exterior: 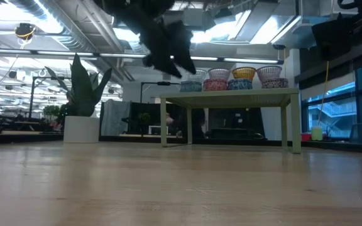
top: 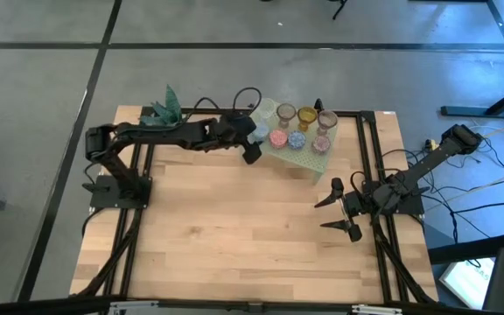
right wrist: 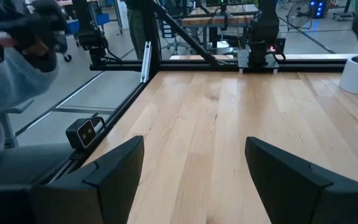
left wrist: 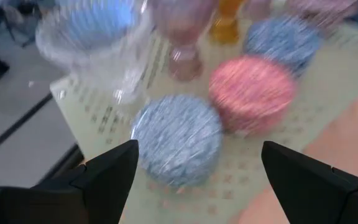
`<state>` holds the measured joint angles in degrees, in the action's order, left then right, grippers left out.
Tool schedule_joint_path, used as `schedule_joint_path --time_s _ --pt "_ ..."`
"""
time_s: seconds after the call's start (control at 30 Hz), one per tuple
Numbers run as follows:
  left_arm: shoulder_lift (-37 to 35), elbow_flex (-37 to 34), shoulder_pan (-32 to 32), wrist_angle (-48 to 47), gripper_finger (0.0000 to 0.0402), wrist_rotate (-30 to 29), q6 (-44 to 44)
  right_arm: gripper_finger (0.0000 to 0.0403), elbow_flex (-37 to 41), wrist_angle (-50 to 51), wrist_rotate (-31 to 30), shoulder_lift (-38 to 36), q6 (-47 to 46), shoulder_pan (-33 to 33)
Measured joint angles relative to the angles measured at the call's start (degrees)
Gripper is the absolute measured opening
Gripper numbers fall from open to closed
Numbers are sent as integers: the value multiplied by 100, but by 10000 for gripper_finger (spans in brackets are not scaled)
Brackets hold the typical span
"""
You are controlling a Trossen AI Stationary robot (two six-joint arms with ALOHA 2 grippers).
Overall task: Pick & Place candle stick holders
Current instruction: Return to Home Position
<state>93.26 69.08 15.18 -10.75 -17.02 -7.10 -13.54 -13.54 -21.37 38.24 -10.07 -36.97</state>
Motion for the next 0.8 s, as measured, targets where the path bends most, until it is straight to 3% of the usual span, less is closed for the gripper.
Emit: schedule_joint_path --time_s 0.27,0.47,0.67,0.73,0.8 --pt "-975 9 -302 -149 338 -160 580 283 2 -408 -457 0 2 4" --pt "-1958 9 -720 -1094 338 -184 500 283 2 -388 -606 0 11 4" --pt "-2724 -215 -1396 -1746 338 -939 349 283 -119 -746 -1456 -121 536 180" --pt "-2974 -400 -1640 -1790 338 -1299 319 283 -342 -477 -1076 -264 842 339" --pt "-3251 -636 -1898 -1775 338 -1570 320 283 -649 81 29 -464 1012 546"
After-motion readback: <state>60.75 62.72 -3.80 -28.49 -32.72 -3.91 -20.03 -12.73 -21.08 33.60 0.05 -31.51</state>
